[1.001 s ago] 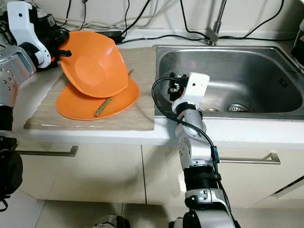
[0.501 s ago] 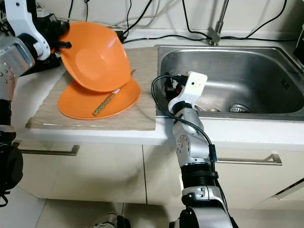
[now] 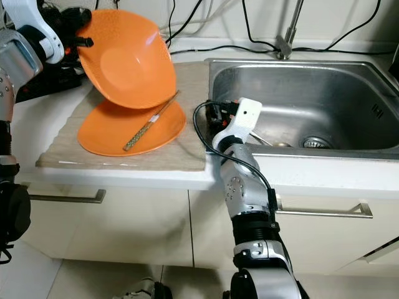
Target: Kitchen organization
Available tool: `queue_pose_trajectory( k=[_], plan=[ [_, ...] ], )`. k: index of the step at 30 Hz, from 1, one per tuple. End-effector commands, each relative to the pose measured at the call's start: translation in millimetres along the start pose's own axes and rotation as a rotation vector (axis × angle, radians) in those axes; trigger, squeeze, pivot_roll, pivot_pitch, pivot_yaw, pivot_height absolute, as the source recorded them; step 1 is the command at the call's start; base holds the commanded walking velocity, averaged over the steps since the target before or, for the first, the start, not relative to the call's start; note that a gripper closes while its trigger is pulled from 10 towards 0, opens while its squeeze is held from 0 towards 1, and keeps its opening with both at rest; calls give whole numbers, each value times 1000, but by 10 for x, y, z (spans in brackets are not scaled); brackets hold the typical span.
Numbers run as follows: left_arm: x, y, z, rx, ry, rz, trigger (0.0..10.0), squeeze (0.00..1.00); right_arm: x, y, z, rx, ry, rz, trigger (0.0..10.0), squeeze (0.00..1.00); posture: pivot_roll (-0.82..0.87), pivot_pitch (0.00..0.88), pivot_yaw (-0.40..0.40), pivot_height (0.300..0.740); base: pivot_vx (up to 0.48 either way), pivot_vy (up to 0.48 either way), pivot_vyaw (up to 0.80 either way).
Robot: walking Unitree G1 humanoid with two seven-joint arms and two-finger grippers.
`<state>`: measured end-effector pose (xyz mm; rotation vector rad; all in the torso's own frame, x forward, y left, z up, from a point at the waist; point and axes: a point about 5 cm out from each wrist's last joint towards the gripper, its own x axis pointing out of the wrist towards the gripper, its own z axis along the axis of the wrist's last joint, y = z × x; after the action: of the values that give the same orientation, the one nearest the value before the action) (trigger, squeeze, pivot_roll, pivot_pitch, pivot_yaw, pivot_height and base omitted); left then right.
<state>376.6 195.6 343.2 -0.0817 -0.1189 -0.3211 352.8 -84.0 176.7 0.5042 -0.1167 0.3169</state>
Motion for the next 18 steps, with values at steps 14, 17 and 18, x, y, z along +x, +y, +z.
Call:
queue_pose_trajectory(
  k=[14, 17, 18],
  plan=[
    [-29, -151, 319, 12, -93, -50, 0, 0, 125, 211, 232, 158, -61, 109, 10000, 0, -41, 0, 92, 707, 0, 0, 0],
    [-29, -169, 343, 12, -97, -56, 0, 0, 139, 216, 229, 189, -58, 109, 10000, 0, -40, 0, 94, 707, 0, 0, 0],
    [-31, -191, 361, 10, -102, -64, 0, 0, 147, 224, 219, 208, -52, 115, 10000, 0, -39, 0, 95, 707, 0, 0, 0]
  ],
)
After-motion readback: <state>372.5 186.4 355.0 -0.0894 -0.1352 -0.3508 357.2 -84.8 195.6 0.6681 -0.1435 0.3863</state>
